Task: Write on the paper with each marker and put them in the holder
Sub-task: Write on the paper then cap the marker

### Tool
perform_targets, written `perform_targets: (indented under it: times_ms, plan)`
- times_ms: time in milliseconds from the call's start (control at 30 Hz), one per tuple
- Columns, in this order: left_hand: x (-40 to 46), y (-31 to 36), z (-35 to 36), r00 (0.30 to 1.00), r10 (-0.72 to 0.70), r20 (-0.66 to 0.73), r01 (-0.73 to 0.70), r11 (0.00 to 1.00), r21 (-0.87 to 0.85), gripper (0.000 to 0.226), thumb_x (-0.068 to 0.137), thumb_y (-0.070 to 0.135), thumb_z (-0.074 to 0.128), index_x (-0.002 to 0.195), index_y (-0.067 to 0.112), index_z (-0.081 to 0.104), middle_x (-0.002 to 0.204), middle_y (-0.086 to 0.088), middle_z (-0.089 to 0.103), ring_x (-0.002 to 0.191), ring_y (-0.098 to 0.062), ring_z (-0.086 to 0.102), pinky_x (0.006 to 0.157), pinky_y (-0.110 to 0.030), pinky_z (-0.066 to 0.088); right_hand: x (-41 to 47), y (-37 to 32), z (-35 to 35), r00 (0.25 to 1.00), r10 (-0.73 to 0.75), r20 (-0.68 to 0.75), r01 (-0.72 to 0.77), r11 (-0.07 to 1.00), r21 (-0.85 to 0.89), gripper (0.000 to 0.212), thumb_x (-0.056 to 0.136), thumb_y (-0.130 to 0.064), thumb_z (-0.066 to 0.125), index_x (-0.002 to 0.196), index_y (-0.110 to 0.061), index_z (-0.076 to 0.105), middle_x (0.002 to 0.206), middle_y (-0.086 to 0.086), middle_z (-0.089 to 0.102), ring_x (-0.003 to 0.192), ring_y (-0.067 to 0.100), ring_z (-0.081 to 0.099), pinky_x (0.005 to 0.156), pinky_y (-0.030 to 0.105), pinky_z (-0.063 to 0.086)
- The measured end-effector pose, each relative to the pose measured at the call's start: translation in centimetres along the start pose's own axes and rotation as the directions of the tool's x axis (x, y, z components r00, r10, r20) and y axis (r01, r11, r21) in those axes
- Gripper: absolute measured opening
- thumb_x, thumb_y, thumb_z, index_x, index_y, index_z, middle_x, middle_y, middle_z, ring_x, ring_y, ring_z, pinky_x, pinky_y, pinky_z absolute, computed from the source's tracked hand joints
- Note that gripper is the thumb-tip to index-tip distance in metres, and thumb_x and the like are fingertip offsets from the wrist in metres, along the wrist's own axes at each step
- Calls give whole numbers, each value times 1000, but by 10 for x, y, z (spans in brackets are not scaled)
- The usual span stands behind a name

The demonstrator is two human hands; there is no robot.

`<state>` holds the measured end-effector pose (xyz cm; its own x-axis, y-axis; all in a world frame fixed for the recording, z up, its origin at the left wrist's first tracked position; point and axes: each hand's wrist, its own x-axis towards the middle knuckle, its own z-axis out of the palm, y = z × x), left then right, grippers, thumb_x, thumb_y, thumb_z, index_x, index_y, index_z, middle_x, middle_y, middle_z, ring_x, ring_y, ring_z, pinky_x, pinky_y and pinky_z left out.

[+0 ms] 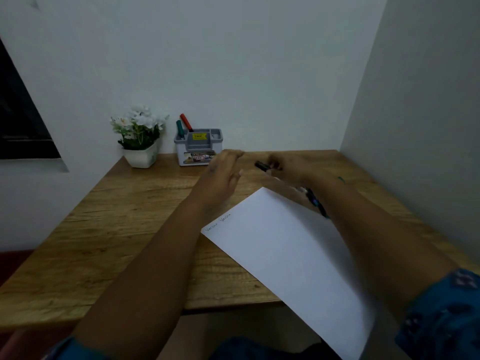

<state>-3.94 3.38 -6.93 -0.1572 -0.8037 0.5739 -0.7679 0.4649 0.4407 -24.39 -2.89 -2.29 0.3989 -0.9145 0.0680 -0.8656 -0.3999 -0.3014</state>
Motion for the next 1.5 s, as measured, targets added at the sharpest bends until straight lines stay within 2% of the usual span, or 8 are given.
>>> perform_targets:
  times_ms: [133, 400, 767, 900, 1000, 1200, 1400, 1500]
  plan:
    - [6, 1, -5, 992, 54, 112, -55, 998, 10, 28, 103, 32, 41, 127, 21, 50, 121, 2, 56, 112, -14, 50, 93, -27, 41, -13, -50, -2, 944, -328, 44, 328, 945, 0, 20, 101, -24, 47, 119, -16, 53, 107, 1, 55, 93, 15, 51, 81, 29, 41]
    - [11, -18, -19, 922, -125, 365, 89, 990, 113, 30, 104, 35, 34, 76, 37, 47, 84, 7, 58, 77, -12, 52, 63, -28, 33, -12, -65, 10, 899, -396, 184, 411, 911, -44, 13, 102, -23, 44, 92, -30, 45, 93, -13, 47, 91, 12, 45, 70, 20, 30]
    - [10, -24, -41, 887, -290, 359, 264, 957, 122, 54, 95, 61, 37, 69, 18, 57, 69, 0, 51, 67, -16, 49, 62, -31, 35, -3, -57, 1, 916, -276, 292, 299, 954, -34, 25, 101, -43, 41, 120, -33, 54, 100, -3, 60, 79, 9, 54, 81, 28, 38]
    - [1, -32, -49, 815, -411, 408, 441, 897, 21, 63, 78, 73, 53, 88, 11, 60, 84, 1, 60, 77, -14, 53, 70, -31, 41, -11, -34, -1, 956, -184, 230, 108, 945, 309, 32, 102, -33, 46, 130, -39, 31, 84, 3, 68, 64, 10, 53, 53, 16, 44]
    - [1, -22, -41, 839, -303, 451, 342, 940, -4, 41, 75, 43, 79, 77, 17, 49, 73, 5, 55, 65, -8, 49, 61, -25, 37, -16, -24, -1, 981, -159, 114, 47, 756, 653, 17, 99, -18, 55, 114, -20, 47, 90, 13, 71, 58, 10, 55, 54, 20, 47]
    - [-1, -24, -26, 750, -361, 554, 513, 847, -142, 35, 77, 11, 81, 81, 15, 46, 78, -1, 68, 60, -4, 66, 58, -20, 50, -25, -25, 16, 945, -259, 200, -240, -129, 962, 29, 87, -16, 55, 113, -1, 59, 108, 21, 69, 93, 19, 73, 76, 21, 59]
    - [4, -30, -29, 615, -419, 668, 681, 709, -182, 37, 76, -1, 78, 79, 13, 45, 84, -6, 56, 66, -10, 64, 56, -16, 53, -30, -33, 53, 978, -116, 174, -124, 350, 929, 25, 82, -35, 69, 90, -13, 61, 66, 3, 60, 52, 8, 48, 50, 18, 39]
    - [5, -32, -28, 582, -454, 675, 715, 681, -158, 30, 80, 7, 77, 82, 13, 48, 83, -6, 59, 68, -12, 64, 66, -22, 58, -31, -42, 67, 995, -60, 85, -52, 422, 905, 36, 93, -40, 59, 90, -6, 68, 54, 5, 49, 41, 8, 36, 43, 20, 29]
